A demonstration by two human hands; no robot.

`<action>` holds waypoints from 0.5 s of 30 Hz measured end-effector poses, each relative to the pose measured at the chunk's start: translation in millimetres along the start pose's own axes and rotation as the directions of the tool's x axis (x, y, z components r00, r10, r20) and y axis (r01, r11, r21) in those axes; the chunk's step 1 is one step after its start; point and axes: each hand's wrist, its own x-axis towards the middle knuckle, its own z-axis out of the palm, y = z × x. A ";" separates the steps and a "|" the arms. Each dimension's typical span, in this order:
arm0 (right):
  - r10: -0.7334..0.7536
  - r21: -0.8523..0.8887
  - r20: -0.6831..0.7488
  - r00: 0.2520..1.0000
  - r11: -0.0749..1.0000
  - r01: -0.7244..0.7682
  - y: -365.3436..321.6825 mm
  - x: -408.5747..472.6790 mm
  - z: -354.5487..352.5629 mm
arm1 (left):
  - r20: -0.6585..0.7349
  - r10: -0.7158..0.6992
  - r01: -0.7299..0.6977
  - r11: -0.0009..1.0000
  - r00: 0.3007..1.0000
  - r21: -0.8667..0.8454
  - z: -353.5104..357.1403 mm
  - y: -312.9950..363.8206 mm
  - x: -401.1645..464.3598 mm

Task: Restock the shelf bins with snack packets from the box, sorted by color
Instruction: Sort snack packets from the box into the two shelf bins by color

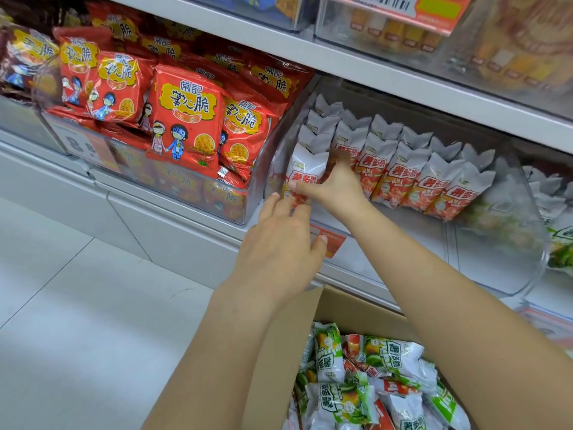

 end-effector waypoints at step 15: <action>-0.236 0.024 -0.082 0.968 0.971 0.239 11.7 -174.1 -114.3 | -0.298 0.215 -0.221 0.975 0.930 0.012 8.2 27.5 -15.3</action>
